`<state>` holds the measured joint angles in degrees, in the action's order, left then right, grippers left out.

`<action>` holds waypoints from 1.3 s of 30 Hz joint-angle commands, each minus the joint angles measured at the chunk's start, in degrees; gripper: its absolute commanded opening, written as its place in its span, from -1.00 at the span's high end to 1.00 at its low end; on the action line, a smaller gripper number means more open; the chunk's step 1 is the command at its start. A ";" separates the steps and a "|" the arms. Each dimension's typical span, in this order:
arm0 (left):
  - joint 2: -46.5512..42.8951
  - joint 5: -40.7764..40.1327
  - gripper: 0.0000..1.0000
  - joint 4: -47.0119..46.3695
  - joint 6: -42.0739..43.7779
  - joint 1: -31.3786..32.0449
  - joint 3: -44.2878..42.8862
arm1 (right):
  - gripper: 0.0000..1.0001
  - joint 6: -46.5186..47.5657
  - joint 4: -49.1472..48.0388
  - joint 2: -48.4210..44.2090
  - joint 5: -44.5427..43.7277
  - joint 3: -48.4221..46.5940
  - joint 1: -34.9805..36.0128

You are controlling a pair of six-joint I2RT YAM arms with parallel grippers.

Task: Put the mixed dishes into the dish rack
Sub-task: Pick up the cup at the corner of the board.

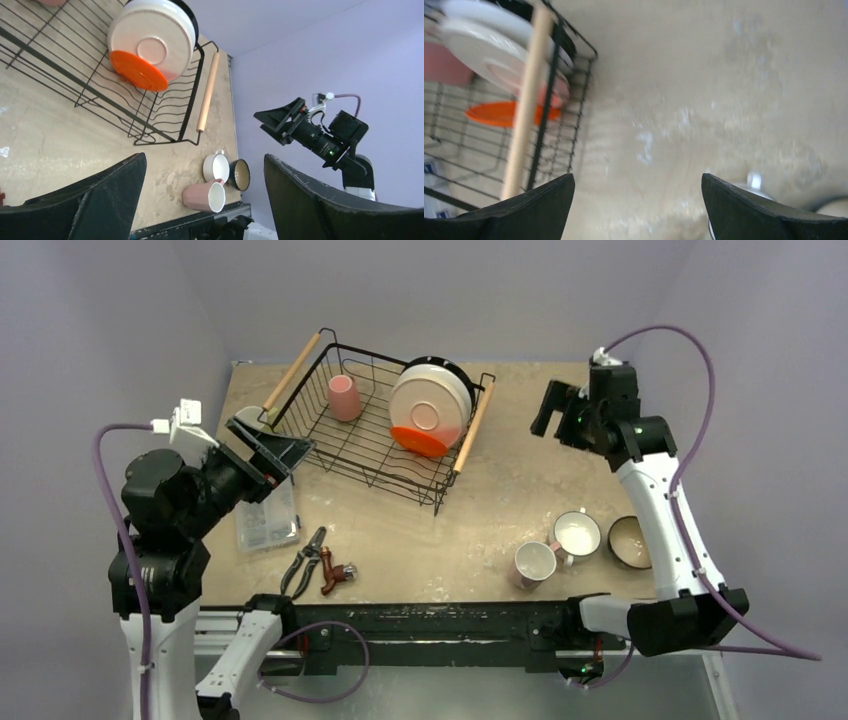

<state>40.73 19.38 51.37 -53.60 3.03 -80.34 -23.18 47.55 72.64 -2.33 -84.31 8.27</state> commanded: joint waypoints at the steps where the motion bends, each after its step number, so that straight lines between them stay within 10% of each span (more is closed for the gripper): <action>1: 3.19 7.38 -0.69 -2.19 -2.60 -0.30 2.36 | -0.98 -2.78 17.49 -2.76 2.01 8.45 0.41; 11: 3.61 10.41 -0.68 -3.65 -5.48 -0.30 5.27 | -0.93 -6.05 18.74 -21.32 7.24 31.47 0.42; 39: 9.54 15.24 -0.65 -11.72 -12.60 -0.30 5.64 | 0.59 -8.92 8.74 -15.45 5.65 41.77 1.89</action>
<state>48.21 31.35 45.74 -63.44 3.01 -75.07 -30.48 59.99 54.92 4.32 -42.98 9.63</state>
